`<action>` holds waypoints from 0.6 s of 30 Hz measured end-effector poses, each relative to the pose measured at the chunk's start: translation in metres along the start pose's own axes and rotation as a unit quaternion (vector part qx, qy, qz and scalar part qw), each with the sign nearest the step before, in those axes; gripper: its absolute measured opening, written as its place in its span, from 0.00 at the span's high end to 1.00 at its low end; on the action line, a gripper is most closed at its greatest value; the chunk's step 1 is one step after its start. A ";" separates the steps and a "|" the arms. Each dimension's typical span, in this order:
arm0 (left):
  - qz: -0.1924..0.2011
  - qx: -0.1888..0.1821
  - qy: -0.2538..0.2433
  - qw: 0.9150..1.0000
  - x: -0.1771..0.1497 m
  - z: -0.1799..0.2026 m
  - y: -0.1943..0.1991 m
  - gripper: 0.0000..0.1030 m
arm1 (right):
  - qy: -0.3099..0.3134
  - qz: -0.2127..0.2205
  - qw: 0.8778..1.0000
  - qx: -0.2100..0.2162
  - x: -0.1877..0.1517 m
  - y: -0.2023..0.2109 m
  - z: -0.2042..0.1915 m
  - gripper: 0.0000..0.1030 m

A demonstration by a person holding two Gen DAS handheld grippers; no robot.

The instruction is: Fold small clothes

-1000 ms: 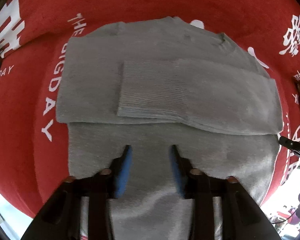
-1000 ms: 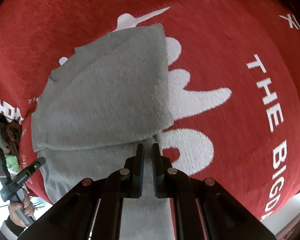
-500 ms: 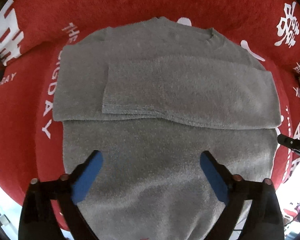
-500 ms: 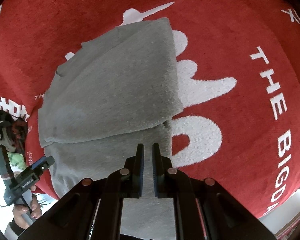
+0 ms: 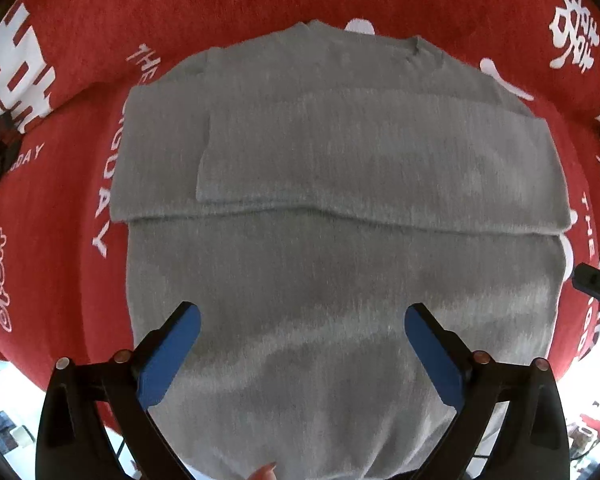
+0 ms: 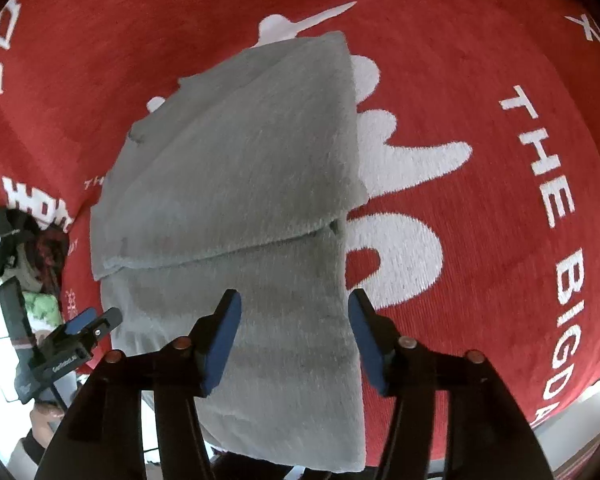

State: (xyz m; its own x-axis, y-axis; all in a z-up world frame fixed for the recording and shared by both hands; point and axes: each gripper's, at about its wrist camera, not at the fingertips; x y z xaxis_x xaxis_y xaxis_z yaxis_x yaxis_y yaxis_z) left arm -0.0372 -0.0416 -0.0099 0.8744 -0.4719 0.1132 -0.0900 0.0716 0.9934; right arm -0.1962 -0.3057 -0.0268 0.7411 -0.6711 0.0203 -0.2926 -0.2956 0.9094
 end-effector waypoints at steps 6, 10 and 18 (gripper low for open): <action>-0.028 0.023 0.055 0.998 -0.033 -0.019 -0.006 0.01 | 0.015 -0.028 0.999 0.028 -0.017 -0.003 0.004 0.42; -0.053 0.000 0.100 0.994 -0.062 -0.039 -0.008 0.01 | 0.012 -0.046 0.998 0.049 -0.033 -0.007 0.008 0.42; -0.069 0.008 0.102 0.992 -0.114 -0.069 -0.007 0.01 | 0.017 -0.071 0.994 0.076 -0.079 -0.011 0.007 0.42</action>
Point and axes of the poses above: each gripper's, at about its wrist camera, not at the fingertips, and y roughly against the way its jaws point, z to its right, x to its top, and after that the axes turned 3 degrees about z, right-handed
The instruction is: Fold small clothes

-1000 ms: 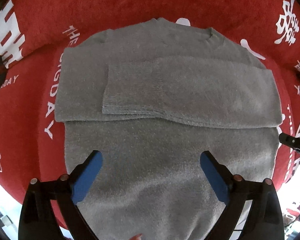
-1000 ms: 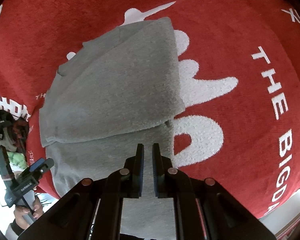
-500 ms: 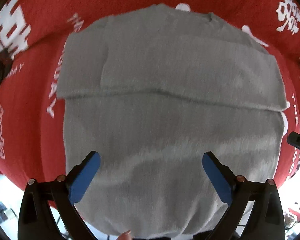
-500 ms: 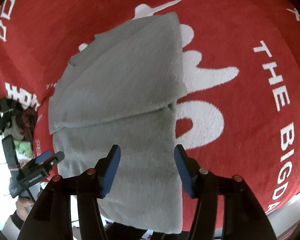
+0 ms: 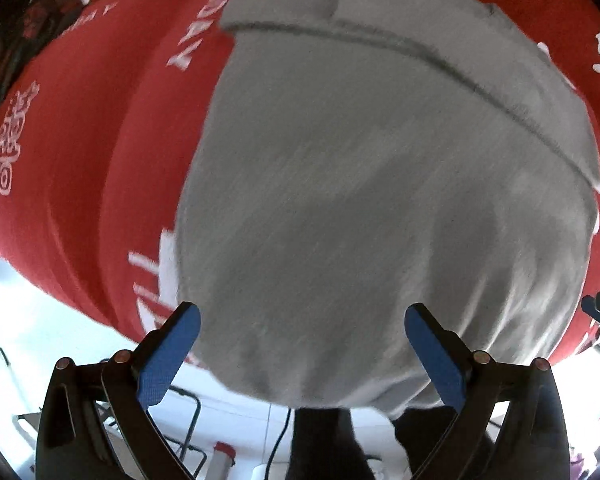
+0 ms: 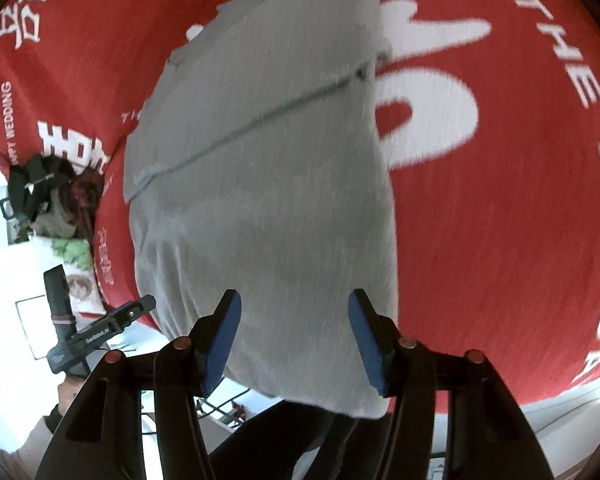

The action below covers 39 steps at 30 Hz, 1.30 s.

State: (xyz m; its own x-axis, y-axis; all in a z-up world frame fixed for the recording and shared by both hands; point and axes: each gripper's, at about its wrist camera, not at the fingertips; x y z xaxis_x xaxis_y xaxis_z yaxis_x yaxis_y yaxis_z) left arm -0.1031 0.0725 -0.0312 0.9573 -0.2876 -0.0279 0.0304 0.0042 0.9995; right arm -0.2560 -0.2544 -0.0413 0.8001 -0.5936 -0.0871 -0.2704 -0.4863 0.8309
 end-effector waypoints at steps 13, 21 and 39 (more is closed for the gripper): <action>-0.020 -0.096 0.013 0.995 -0.061 -0.048 -0.044 0.01 | -0.004 -0.052 0.998 -0.027 -0.111 -0.046 0.027 0.42; -0.033 -0.163 0.063 0.984 -0.086 -0.065 -0.086 0.01 | -0.003 -0.048 0.998 -0.040 -0.135 -0.092 0.049 0.42; 0.011 -0.242 0.005 0.970 -0.085 -0.045 -0.019 0.86 | -0.075 0.010 0.987 0.142 -0.140 -0.045 0.042 0.93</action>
Point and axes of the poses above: each gripper's, at about its wrist camera, not at the fingertips, and y roughly against the way its jaws point, z to its right, x to its top, and after that the axes turned 3 degrees about z, right-handed
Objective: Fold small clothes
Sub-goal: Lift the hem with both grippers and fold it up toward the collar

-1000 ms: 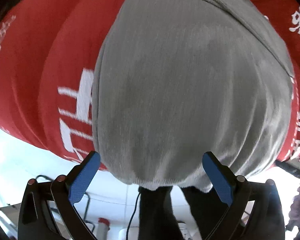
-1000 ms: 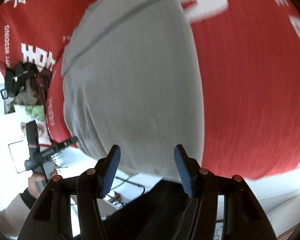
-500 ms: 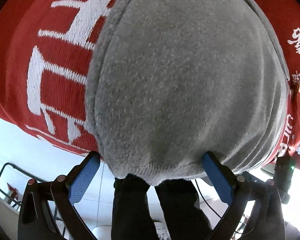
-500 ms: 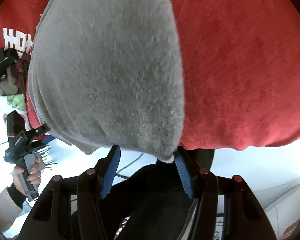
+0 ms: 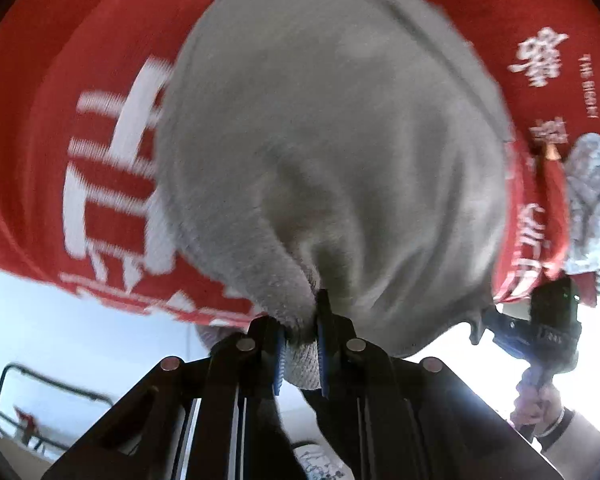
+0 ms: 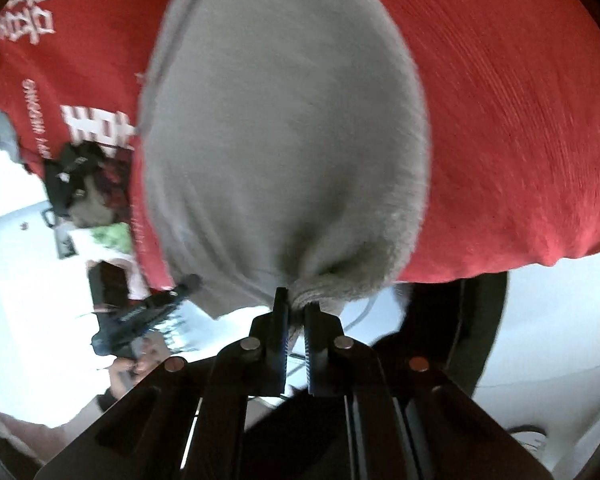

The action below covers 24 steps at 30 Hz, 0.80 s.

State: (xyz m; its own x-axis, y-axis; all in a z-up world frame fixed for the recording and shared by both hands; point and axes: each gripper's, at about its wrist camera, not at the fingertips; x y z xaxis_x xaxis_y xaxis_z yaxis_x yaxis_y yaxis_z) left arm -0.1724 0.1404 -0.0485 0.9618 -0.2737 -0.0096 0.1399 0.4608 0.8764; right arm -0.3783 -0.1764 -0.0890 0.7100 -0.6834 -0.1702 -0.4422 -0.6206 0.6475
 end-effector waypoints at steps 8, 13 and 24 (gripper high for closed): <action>0.069 -0.060 -0.009 0.996 0.082 0.043 0.055 0.86 | 0.009 0.054 0.993 0.101 0.048 0.041 -0.046 0.93; 0.116 -0.070 -0.005 0.991 0.151 0.052 0.076 0.87 | 0.033 0.072 0.990 0.117 0.090 0.058 -0.074 0.93; 0.184 -0.056 0.009 0.981 0.266 0.073 0.080 0.86 | 0.093 0.104 0.982 0.130 0.240 0.062 -0.157 0.93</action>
Point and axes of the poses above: each gripper's, at about its wrist camera, not at the fingertips, and y roughly against the way its jaws point, z to its right, x to its top, and after that the axes turned 3 degrees about z, right-handed
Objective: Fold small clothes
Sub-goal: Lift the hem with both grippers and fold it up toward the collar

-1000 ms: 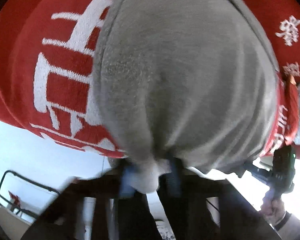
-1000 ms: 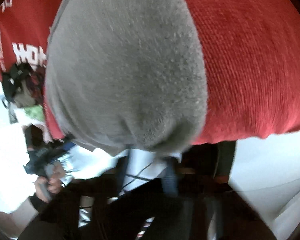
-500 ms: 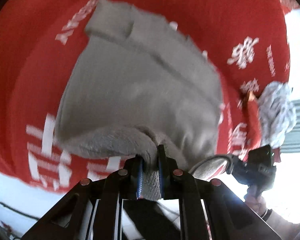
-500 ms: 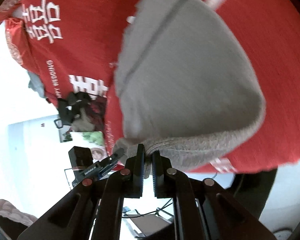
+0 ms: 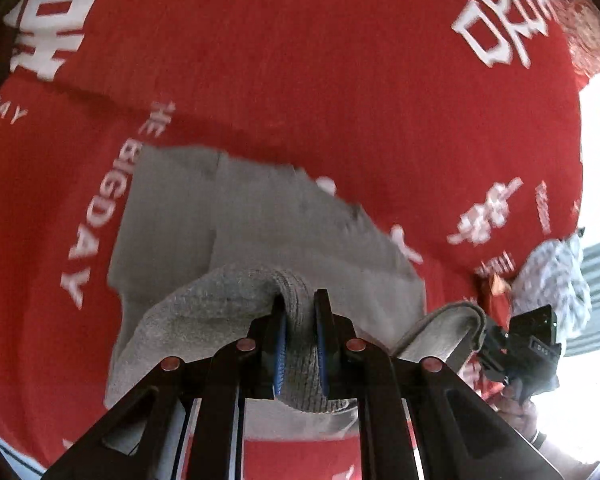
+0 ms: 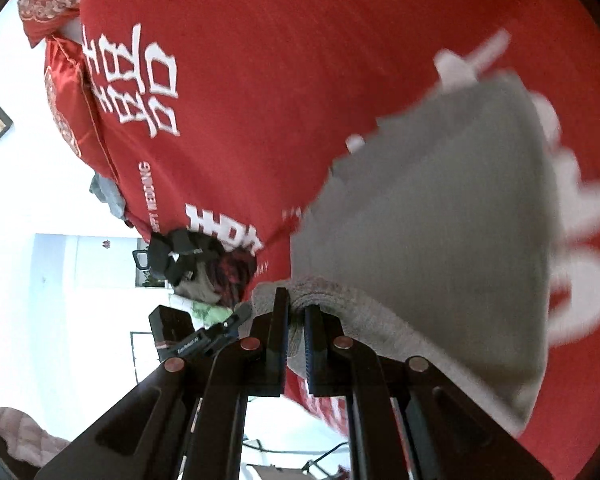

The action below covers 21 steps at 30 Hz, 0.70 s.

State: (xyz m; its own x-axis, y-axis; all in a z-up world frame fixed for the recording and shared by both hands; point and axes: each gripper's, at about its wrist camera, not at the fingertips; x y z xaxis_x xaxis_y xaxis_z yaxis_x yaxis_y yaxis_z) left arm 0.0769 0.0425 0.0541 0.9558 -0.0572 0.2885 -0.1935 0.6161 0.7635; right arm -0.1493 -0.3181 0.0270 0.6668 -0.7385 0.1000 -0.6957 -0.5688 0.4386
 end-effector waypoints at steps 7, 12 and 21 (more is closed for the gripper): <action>-0.010 0.069 0.003 0.998 0.041 -0.012 -0.060 0.86 | -0.022 -0.004 0.999 -0.035 0.072 -0.043 0.036 0.93; -0.030 0.117 0.006 0.993 0.047 -0.018 -0.087 0.84 | -0.064 -0.007 0.996 -0.062 0.092 -0.063 0.069 0.93; 0.016 0.187 -0.054 0.981 0.054 0.005 -0.065 0.19 | -0.091 -0.016 0.991 -0.094 0.104 -0.066 0.083 0.80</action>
State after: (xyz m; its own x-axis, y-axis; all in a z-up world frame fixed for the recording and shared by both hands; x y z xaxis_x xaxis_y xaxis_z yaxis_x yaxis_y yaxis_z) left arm 0.1400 -0.0048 0.0225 0.9227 -0.1378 0.3600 -0.3102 0.2889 0.9057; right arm -0.0563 -0.3869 -0.0660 0.6175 -0.7833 -0.0715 -0.6013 -0.5288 0.5990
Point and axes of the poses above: each gripper's, at about its wrist camera, not at the fingertips, and y roughly against the way its jaws point, z to its right, x to its top, and after that the axes turned 3 degrees about z, right-handed
